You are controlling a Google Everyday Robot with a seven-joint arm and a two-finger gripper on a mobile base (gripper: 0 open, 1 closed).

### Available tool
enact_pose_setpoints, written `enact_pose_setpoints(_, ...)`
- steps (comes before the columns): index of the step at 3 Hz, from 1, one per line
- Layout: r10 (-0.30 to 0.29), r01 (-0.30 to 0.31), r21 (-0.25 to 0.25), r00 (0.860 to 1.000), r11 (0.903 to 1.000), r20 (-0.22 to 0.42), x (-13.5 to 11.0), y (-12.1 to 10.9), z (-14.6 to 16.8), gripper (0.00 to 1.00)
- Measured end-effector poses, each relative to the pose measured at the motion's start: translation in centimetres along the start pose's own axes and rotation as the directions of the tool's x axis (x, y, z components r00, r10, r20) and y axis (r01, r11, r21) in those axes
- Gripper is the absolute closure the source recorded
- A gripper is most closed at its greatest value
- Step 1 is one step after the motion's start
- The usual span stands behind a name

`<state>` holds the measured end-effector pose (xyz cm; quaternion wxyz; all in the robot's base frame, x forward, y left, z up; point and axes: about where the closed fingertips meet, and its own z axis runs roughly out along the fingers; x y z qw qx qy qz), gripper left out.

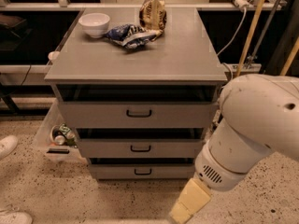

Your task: Close top drawer

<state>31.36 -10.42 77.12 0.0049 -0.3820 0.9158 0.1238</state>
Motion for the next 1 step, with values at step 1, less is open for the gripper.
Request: enact_pose_setpoints(1,0.0,0.0,0.003,1.0,1.0,-0.001,0.05,-0.09,-0.01,0.0)
